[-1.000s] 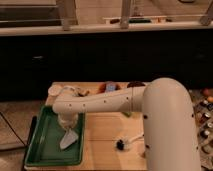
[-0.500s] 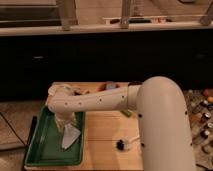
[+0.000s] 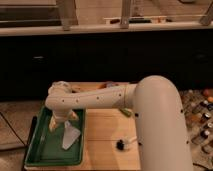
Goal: Place towel in tray
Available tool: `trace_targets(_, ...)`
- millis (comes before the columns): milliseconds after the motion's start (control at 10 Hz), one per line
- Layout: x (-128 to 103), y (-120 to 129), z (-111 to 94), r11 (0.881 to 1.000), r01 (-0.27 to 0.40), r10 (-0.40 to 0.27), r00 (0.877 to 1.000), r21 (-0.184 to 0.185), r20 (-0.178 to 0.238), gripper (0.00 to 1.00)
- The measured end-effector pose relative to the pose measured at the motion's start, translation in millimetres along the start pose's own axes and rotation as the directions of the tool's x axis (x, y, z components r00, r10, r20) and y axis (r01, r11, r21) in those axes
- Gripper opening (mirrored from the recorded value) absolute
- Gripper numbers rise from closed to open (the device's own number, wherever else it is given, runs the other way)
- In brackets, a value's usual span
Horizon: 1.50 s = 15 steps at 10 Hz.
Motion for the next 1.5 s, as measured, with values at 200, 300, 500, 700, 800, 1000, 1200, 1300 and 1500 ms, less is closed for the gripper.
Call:
trace_targets(200, 4, 0, -4, 1.000, 0.003, -0.003, 1.000, 0.005, -0.013, 0.80)
trace_targets(300, 5, 2, -6, 1.000, 0.002, -0.002, 1.000, 0.003, -0.019, 0.80)
trace_targets(500, 8, 3, -9, 1.000, 0.007, -0.007, 0.999, 0.001, -0.032, 0.80)
trace_targets(700, 9, 4, -14, 1.000, 0.019, -0.020, 0.997, -0.009, -0.068, 0.80)
trace_targets(800, 10, 4, -16, 1.000, 0.024, -0.025, 0.996, -0.013, -0.082, 0.80)
trace_targets(1000, 10, 5, -17, 1.000, 0.024, -0.025, 0.996, -0.015, -0.084, 0.80)
trace_targets(1200, 10, 4, -16, 1.000, 0.026, -0.027, 0.996, -0.014, -0.084, 0.80)
trace_targets(1300, 10, 5, -16, 1.000, 0.025, -0.026, 0.996, -0.014, -0.084, 0.80)
trace_targets(1500, 10, 5, -17, 1.000, 0.025, -0.026, 0.996, -0.014, -0.084, 0.80)
